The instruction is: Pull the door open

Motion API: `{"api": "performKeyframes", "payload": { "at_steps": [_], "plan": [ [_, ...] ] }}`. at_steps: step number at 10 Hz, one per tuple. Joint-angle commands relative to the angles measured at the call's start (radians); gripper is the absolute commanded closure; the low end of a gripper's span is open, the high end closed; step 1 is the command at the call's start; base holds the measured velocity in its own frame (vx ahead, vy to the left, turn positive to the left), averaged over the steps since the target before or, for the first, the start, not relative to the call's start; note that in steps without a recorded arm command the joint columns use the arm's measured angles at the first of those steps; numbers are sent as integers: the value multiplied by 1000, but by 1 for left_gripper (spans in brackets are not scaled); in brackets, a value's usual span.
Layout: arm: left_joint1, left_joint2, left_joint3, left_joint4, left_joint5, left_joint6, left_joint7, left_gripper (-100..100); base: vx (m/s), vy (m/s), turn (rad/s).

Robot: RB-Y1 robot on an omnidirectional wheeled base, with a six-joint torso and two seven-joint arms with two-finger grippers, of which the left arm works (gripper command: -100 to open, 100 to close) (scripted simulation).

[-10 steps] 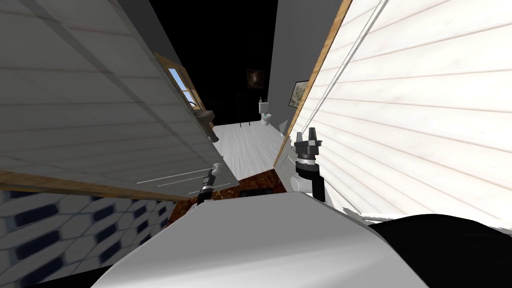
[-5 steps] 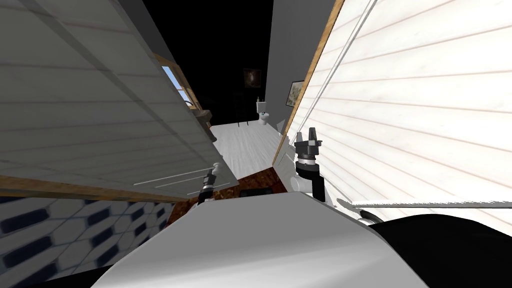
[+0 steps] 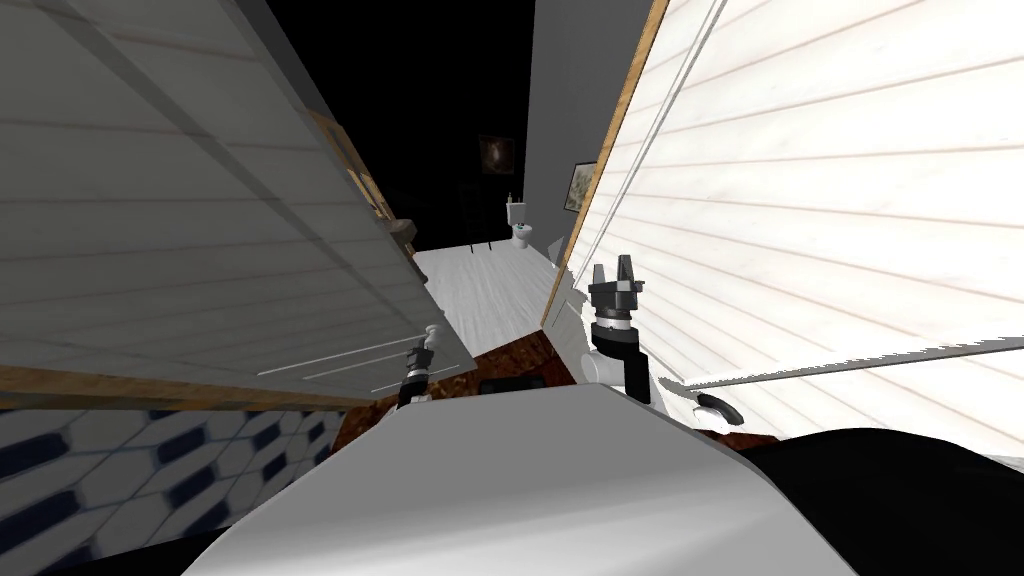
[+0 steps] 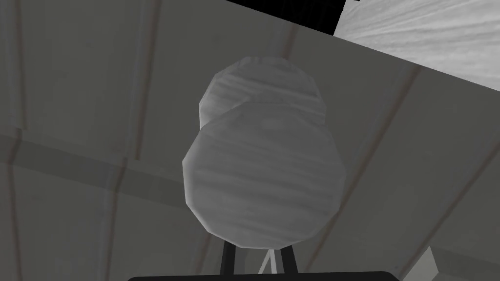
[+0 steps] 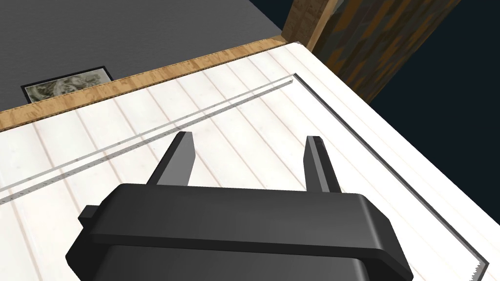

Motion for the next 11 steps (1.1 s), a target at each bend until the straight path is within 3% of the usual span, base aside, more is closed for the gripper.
{"api": "performKeyframes", "payload": {
  "at_steps": [1,3,4,5,10,11],
  "plan": [
    [-8,-6,-9,-29,0,-8,11,100,-27,1,-7],
    [-14,-4,-34,-31,57,3,79,100,-65,19,-109],
    [-14,-4,-34,-31,57,3,94,100,-70,30,-112],
    [-12,0,-34,8,73,17,120,-100,-53,43,-5],
    [-17,-16,-63,-15,134,38,246,-100,-84,9,-5],
    [-17,-16,-63,-15,134,38,250,-100,-54,19,-5]
  ]
}}
